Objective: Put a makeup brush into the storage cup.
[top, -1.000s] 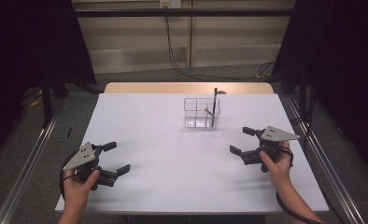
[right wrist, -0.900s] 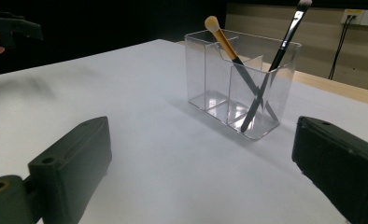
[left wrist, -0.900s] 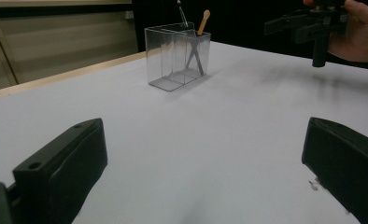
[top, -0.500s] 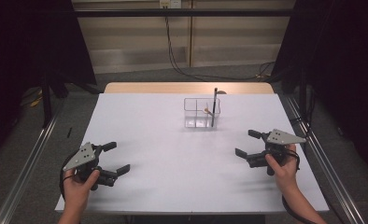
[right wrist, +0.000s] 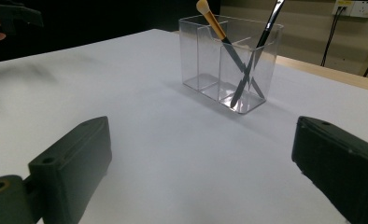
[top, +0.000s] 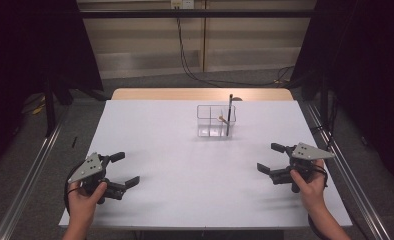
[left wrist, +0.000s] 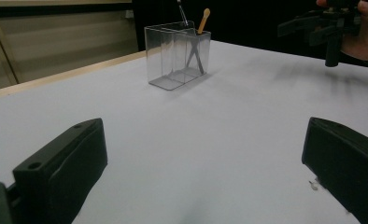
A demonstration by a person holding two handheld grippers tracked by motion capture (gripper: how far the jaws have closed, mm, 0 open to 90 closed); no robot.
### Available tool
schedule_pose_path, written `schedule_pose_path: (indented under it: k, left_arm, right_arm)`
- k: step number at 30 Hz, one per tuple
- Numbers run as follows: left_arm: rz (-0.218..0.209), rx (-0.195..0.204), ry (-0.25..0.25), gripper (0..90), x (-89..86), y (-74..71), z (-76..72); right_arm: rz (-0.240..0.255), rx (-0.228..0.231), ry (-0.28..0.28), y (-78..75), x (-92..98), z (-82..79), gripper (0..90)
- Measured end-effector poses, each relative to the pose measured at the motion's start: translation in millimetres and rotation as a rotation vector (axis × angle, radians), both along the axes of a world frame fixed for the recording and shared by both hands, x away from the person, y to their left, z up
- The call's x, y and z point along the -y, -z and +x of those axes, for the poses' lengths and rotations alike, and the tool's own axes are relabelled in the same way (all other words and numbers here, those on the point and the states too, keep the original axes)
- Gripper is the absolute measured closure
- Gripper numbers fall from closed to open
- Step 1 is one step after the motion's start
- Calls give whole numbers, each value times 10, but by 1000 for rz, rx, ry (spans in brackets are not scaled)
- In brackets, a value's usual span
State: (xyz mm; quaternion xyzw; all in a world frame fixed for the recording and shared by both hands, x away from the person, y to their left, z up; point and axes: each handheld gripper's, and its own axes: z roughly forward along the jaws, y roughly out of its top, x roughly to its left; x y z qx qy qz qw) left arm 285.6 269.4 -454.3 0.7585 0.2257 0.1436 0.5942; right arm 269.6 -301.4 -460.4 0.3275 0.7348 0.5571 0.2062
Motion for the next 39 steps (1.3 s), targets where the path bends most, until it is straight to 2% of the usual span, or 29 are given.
schedule_pose_path:
  k: [16,32,39]
  left_arm:
    - [4,-1,0,1,1,3,4]
    - [8,-1,2,1,6,4,7]
    - [7,-2,3,1,8,3,5]
  right_arm:
    - [-19,-4,-4,3,53,-120,47]
    - [-42,-7,16,10,161,-241,47]
    - [-38,-14,19,21,193,-285,47]
